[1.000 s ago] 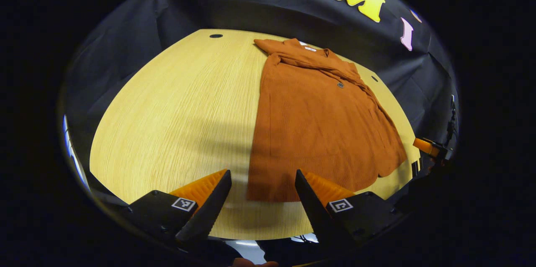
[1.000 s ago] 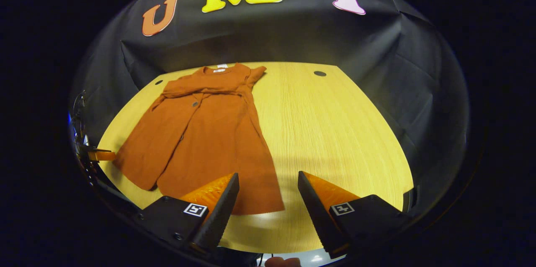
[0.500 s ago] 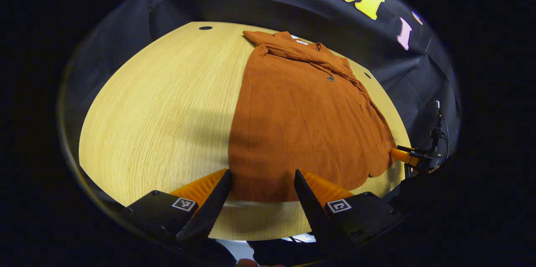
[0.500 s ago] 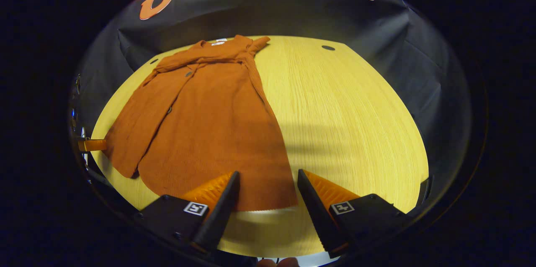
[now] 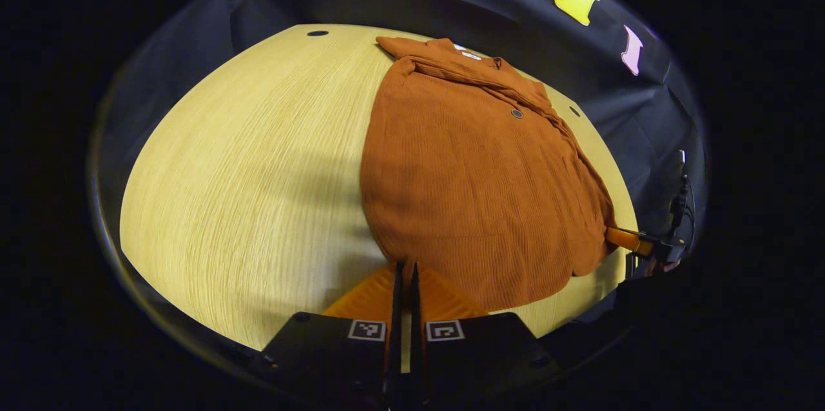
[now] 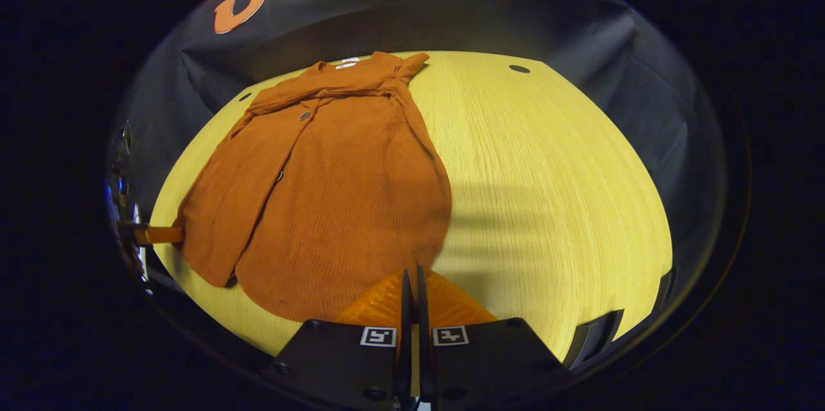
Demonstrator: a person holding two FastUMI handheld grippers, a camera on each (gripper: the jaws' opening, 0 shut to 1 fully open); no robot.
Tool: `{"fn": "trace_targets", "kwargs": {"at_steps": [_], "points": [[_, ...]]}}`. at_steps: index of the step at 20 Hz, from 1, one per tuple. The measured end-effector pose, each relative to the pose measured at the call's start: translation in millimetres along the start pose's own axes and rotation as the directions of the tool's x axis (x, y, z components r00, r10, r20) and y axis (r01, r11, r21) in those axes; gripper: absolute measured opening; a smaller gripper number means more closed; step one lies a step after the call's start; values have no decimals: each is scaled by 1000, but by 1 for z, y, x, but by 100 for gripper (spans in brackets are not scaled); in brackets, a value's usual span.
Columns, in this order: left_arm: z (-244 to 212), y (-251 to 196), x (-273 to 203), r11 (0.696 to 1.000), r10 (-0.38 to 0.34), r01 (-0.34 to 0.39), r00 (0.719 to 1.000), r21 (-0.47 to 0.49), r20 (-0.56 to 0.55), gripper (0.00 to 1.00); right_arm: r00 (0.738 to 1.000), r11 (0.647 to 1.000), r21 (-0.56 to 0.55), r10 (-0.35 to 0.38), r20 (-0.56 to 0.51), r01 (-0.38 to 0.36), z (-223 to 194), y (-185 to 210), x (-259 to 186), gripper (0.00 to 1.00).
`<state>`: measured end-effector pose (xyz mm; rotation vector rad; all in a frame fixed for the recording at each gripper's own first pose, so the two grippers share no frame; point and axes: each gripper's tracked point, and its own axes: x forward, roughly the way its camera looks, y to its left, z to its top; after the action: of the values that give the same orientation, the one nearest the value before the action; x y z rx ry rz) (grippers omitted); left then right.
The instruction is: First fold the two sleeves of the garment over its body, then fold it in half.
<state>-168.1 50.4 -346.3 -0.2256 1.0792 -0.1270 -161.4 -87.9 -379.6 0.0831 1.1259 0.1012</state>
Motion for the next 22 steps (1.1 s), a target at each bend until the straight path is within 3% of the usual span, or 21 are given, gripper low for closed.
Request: {"fn": "trace_targets", "kwargs": {"at_steps": [2, 7, 10, 18, 22], "points": [[11, -7, -8, 1000, -21, 21, 999, 4, 26, 3, 1000, 999, 42, -3, 6, 2, 8, -4, -2, 3], [58, -27, -32, 997, -72, 67, 990, 42, 119, 3, 996, 997, 79, 11, 90, -18, 53, -6, -29, 0], [93, -39, -44, 996, -93, 92, 981, 14, 172, 3, 986, 997, 62, 38, 160, -49, 91, 4, -47, 0], [215, -65, -73, 987, -162, 148, 927, 67, 338, 3, 937, 995, -36, 102, 335, -96, 232, 28, -75, 0], [285, -77, -67, 977, -213, 193, 905, 89, 369, 3, 915, 990, -102, 133, 382, -101, 299, 42, -55, 1]]}}
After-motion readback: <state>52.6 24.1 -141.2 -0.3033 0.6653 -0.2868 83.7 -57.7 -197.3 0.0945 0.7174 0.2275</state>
